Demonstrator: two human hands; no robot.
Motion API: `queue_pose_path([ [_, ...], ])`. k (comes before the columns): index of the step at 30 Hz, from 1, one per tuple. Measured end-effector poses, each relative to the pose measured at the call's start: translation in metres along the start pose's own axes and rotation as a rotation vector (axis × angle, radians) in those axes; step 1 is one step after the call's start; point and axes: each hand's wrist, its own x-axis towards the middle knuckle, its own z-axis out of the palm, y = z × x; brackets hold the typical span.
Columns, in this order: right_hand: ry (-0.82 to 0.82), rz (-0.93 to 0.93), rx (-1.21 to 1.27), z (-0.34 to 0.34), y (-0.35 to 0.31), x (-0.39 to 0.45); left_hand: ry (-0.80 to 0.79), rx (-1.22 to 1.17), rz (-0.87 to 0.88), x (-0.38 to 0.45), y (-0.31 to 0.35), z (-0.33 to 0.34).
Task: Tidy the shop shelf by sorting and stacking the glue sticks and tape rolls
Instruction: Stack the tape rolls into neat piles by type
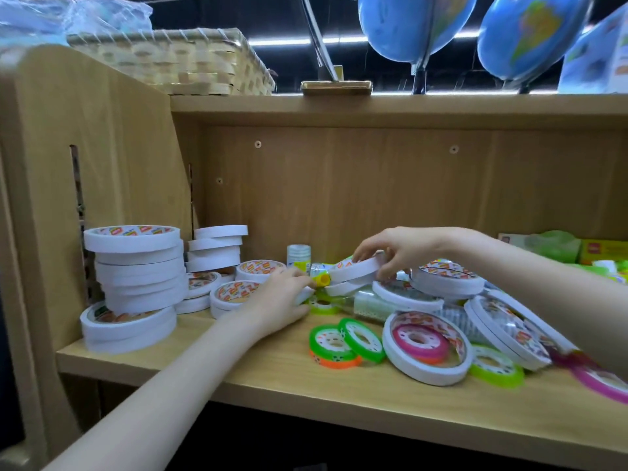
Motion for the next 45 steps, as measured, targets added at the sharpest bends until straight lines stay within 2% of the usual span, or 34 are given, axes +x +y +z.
queue_pose_path([
  [4, -0.011, 0.004, -0.023, -0.008, -0.002, 0.003, 0.052, -0.006, 0.001, -0.013, -0.004, -0.007],
  [8, 0.157, -0.019, 0.167, -0.035, 0.0, -0.006, 0.043, -0.004, -0.023, -0.028, -0.012, -0.007],
  [12, 0.291, -0.036, 0.358, -0.045, -0.01, -0.004, 0.11, 0.023, -0.094, -0.036, -0.012, -0.006],
  [17, 0.317, -0.102, 0.367, -0.02, -0.052, 0.042, 0.145, 0.021, -0.143, -0.043, -0.02, -0.008],
  [21, 0.366, -0.136, 0.252, 0.005, -0.079, 0.098, 0.183, -0.06, -0.147, -0.045, -0.02, -0.009],
  [23, 0.332, -0.138, 0.166, 0.015, -0.087, 0.118, 0.211, -0.104, -0.141, -0.045, -0.021, -0.009],
  [26, 0.191, -0.114, 0.045, 0.02, -0.089, 0.132, 0.266, -0.198, -0.134, -0.045, -0.025, -0.012],
  [29, 0.101, -0.143, 0.181, 0.016, -0.089, 0.128, 0.268, -0.198, -0.125, -0.045, -0.024, -0.012],
  [30, 0.127, -0.16, 0.192, 0.015, -0.088, 0.126, 0.254, -0.185, -0.123, -0.045, -0.024, -0.011],
  [34, 0.4, -0.169, 0.132, 0.014, -0.081, 0.113, 0.163, -0.062, -0.148, -0.046, -0.021, -0.008],
  [37, 0.478, -0.123, 0.168, 0.011, -0.071, 0.096, 0.144, 0.011, -0.167, -0.045, -0.021, -0.006],
  [39, 0.407, -0.043, 0.072, 0.011, -0.06, 0.083, 0.143, 0.006, -0.175, -0.043, -0.019, -0.006],
  [42, 0.159, 0.073, -0.134, 0.027, -0.051, 0.072, 0.171, -0.02, -0.191, -0.042, -0.017, -0.007],
  [45, 0.175, 0.063, -0.119, 0.037, -0.053, 0.071, 0.239, -0.088, -0.191, -0.043, -0.016, -0.01],
])
